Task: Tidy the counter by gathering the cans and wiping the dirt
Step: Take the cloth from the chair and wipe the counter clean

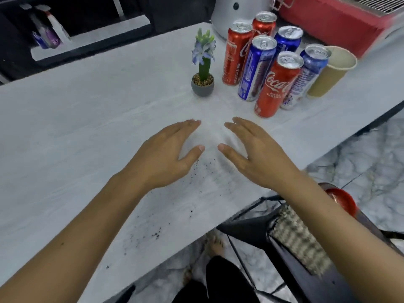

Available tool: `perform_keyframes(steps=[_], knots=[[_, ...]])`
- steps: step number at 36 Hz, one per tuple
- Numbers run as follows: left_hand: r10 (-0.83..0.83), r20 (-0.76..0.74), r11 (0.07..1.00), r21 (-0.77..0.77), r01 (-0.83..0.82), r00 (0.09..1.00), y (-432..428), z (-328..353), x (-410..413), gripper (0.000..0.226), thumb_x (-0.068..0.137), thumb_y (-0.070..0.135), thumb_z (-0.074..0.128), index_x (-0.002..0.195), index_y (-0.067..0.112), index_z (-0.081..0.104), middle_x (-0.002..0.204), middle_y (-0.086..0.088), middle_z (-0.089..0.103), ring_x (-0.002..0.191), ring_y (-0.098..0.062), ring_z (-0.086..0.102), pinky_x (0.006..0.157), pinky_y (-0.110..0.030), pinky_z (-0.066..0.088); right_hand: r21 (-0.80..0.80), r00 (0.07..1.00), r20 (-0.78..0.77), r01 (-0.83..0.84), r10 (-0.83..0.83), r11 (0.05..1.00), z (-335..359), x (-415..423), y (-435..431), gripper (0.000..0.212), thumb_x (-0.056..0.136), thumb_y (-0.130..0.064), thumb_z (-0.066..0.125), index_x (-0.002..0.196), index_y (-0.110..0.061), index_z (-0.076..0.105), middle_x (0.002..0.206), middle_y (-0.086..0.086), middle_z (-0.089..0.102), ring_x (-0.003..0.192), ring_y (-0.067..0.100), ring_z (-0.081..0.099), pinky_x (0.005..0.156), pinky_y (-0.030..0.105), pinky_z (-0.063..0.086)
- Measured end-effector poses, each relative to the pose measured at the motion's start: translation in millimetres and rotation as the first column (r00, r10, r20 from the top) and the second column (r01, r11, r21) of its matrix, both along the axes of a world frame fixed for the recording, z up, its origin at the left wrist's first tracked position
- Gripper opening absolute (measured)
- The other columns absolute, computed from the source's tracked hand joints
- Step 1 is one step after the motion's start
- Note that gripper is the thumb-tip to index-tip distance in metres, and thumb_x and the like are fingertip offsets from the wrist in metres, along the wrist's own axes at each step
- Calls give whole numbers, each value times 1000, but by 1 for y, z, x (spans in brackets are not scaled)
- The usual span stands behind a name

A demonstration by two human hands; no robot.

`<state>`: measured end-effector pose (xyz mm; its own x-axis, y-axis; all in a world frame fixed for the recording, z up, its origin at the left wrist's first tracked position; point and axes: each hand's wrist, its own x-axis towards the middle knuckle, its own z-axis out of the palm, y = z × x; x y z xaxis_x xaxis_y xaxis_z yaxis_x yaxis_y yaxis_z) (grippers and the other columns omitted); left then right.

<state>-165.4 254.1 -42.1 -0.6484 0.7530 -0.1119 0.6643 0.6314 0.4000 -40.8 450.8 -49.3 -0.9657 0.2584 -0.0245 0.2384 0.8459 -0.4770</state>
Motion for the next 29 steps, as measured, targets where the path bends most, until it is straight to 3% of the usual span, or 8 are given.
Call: perform_keyframes(steps=[8, 15, 22, 26, 29], knots=[[-111, -14, 993, 33, 112, 994, -6, -2, 45, 66, 101, 63, 38, 160, 35, 28, 165, 13, 30, 151, -11, 29, 119, -34, 29, -66, 995, 18, 100, -99, 993, 0, 60, -17, 64, 102, -55, 46, 156, -22, 41, 165, 3, 35, 153, 18, 28, 123, 38, 28], [-218, -29, 972, 78, 220, 975, 5, 2, 83, 64, 100, 63, 41, 158, 38, 31, 162, 16, 34, 148, -7, 30, 112, -22, 22, -105, 977, 8, 213, -213, 971, 3, 115, -30, 62, 103, -52, 48, 157, -22, 40, 165, 4, 33, 153, 19, 27, 123, 38, 26], [-366, -24, 921, 135, 366, 930, 33, 7, 126, 62, 101, 61, 41, 158, 37, 33, 159, 15, 40, 146, -8, 33, 111, -24, 25, -130, 923, -35, 376, -383, 917, -3, 170, -37, 62, 102, -54, 48, 155, -24, 42, 162, 3, 39, 150, 19, 34, 119, 41, 34], [-431, -17, 888, 170, 427, 902, 55, 4, 149, 57, 103, 53, 46, 157, 34, 37, 157, 16, 43, 143, -7, 36, 110, -23, 28, -163, 870, -66, 474, -489, 865, -10, 199, -33, 59, 102, -52, 52, 154, -25, 44, 158, 1, 45, 145, 18, 41, 115, 34, 37], [-470, 15, 869, 179, 461, 882, 73, -4, 165, 56, 103, 51, 46, 156, 33, 38, 158, 13, 44, 143, -9, 39, 111, -23, 28, -206, 814, -98, 546, -572, 812, -17, 219, -29, 55, 103, -46, 56, 152, -25, 46, 153, -1, 50, 139, 15, 45, 102, 22, 36]])
